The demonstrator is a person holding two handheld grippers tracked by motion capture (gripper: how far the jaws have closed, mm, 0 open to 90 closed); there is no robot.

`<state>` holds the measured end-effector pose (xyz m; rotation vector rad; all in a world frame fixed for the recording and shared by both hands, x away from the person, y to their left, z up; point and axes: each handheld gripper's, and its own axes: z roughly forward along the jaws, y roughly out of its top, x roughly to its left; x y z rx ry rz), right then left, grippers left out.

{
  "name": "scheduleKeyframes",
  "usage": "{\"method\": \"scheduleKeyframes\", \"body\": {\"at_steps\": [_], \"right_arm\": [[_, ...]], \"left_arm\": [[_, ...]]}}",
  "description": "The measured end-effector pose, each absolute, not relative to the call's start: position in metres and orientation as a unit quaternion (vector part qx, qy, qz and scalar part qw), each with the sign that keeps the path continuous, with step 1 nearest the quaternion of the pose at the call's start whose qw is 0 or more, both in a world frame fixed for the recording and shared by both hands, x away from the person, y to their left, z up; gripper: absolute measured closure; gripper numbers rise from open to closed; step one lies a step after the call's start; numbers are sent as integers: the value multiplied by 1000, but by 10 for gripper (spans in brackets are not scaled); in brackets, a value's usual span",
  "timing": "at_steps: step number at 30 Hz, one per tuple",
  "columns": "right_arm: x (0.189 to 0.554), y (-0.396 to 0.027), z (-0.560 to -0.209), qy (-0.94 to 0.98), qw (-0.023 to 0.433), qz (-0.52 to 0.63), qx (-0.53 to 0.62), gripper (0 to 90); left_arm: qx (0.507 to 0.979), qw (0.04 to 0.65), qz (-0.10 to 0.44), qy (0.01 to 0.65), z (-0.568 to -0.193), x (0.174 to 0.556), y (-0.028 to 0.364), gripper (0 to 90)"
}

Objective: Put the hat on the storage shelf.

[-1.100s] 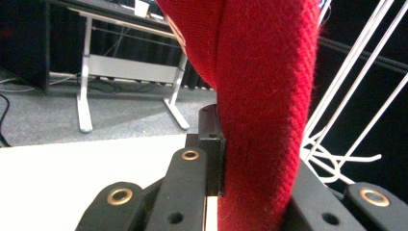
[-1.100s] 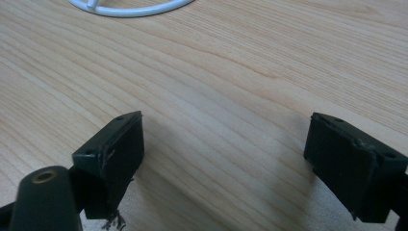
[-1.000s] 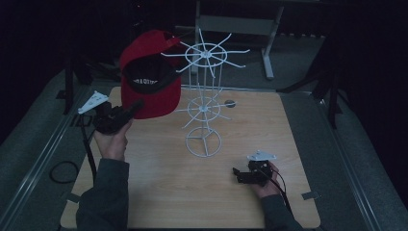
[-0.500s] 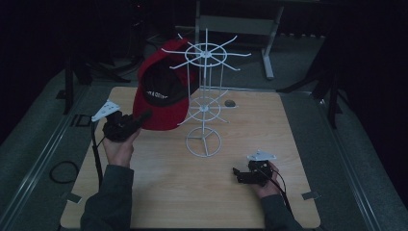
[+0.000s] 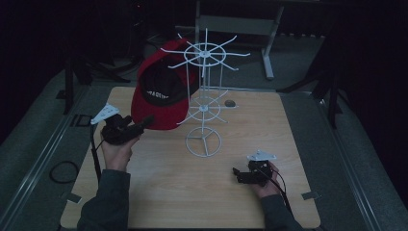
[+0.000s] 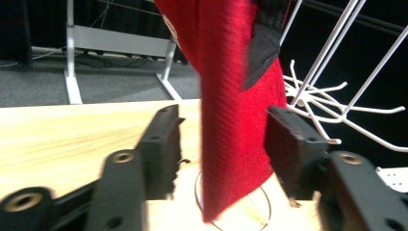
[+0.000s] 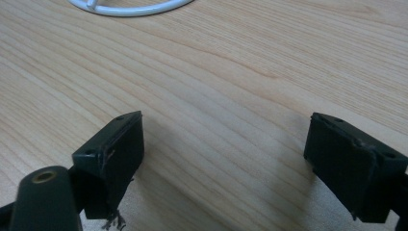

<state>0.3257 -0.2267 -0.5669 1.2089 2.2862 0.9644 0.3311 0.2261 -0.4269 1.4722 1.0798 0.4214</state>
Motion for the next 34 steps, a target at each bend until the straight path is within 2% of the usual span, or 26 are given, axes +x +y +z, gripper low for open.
{"method": "scheduleKeyframes", "body": {"at_steps": [5, 10, 34], "right_arm": [[326, -227, -567, 813, 190, 343, 430, 137], [326, -227, -567, 813, 190, 343, 430, 137], [325, -227, -567, 813, 190, 343, 430, 137]], "left_arm": [[640, 578, 188, 470, -429, 331, 226, 338], [641, 571, 191, 476, -435, 330, 227, 305], [652, 557, 201, 473, -455, 309, 218, 297]]}}
